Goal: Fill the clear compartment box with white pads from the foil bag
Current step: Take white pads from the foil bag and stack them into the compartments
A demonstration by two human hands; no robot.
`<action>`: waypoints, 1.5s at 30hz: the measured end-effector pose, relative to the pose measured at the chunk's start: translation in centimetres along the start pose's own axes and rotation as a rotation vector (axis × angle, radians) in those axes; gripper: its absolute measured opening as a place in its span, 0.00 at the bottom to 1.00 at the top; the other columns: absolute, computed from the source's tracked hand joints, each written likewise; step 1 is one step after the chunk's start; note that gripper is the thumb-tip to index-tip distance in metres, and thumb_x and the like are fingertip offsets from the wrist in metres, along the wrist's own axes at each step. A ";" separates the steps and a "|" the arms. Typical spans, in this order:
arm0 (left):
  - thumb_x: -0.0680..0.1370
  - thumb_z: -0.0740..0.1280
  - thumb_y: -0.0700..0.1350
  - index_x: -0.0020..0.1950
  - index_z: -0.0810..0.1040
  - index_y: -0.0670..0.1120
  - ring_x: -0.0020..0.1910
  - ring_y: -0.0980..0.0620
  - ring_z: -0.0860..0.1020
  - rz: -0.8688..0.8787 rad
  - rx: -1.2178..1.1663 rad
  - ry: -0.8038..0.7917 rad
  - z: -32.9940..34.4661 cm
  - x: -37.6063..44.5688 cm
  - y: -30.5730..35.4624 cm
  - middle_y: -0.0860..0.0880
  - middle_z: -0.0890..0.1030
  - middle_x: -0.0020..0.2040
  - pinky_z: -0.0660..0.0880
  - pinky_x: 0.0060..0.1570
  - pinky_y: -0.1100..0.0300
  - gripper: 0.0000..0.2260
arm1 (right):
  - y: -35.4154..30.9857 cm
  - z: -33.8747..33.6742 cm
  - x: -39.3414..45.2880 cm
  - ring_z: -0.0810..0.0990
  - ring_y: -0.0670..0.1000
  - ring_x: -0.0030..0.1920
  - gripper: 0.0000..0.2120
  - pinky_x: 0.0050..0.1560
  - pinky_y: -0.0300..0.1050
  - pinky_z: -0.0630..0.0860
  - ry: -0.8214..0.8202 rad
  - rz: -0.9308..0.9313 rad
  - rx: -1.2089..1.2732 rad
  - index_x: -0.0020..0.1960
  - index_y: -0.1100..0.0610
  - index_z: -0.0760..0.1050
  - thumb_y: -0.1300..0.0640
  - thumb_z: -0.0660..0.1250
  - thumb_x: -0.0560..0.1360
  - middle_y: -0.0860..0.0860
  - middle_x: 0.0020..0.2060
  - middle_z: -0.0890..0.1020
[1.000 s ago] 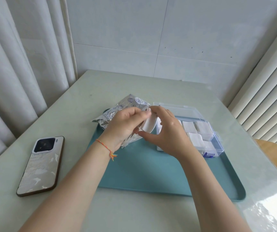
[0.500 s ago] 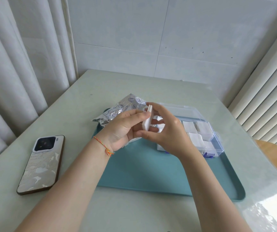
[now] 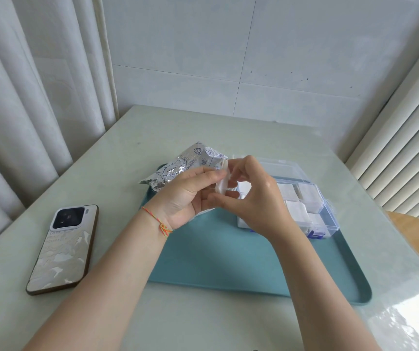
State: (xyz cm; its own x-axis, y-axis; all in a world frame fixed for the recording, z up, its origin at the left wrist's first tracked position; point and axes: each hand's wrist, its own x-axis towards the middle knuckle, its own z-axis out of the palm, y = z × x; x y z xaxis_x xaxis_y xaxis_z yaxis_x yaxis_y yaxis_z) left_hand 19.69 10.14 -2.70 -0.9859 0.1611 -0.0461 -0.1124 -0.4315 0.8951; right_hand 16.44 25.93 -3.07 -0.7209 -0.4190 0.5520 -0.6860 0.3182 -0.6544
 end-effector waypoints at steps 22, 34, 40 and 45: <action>0.76 0.68 0.51 0.49 0.77 0.43 0.46 0.41 0.83 -0.090 0.140 -0.057 8.7 4.4 -1.9 0.39 0.82 0.48 0.80 0.47 0.50 0.11 | 3.3 -14.3 -0.5 0.78 0.46 0.38 0.06 0.43 0.40 0.76 0.024 0.412 0.277 0.47 0.58 0.79 0.67 0.66 0.77 0.50 0.38 0.82; 0.72 0.73 0.55 0.55 0.81 0.52 0.60 0.51 0.70 0.369 1.606 -0.105 11.4 8.3 -8.2 0.52 0.77 0.56 0.66 0.61 0.56 0.14 | 10.1 -16.9 -2.2 0.78 0.46 0.43 0.05 0.39 0.30 0.71 -0.161 0.520 -0.240 0.48 0.53 0.82 0.60 0.68 0.76 0.47 0.43 0.82; 0.71 0.74 0.51 0.50 0.82 0.49 0.49 0.49 0.77 0.465 1.614 -0.123 10.9 8.0 -8.6 0.52 0.80 0.47 0.71 0.53 0.55 0.10 | 10.4 -16.4 -2.3 0.79 0.45 0.45 0.06 0.45 0.35 0.72 -0.294 0.481 -0.341 0.47 0.51 0.82 0.60 0.68 0.75 0.43 0.41 0.80; 0.71 0.73 0.51 0.48 0.82 0.51 0.46 0.49 0.77 0.516 1.664 -0.113 11.1 8.0 -8.9 0.55 0.76 0.42 0.67 0.50 0.57 0.08 | 10.3 -16.2 -2.4 0.78 0.48 0.47 0.07 0.50 0.39 0.72 -0.331 0.477 -0.398 0.50 0.54 0.83 0.60 0.67 0.76 0.46 0.44 0.81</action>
State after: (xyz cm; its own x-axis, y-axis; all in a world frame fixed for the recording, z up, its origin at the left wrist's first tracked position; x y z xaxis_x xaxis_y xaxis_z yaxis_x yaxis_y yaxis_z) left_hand 14.20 25.12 -6.12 -0.8555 0.3994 0.3297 0.4911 0.8275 0.2719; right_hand 9.50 44.00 -2.78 -0.9276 -0.3727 0.0237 -0.3315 0.7925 -0.5119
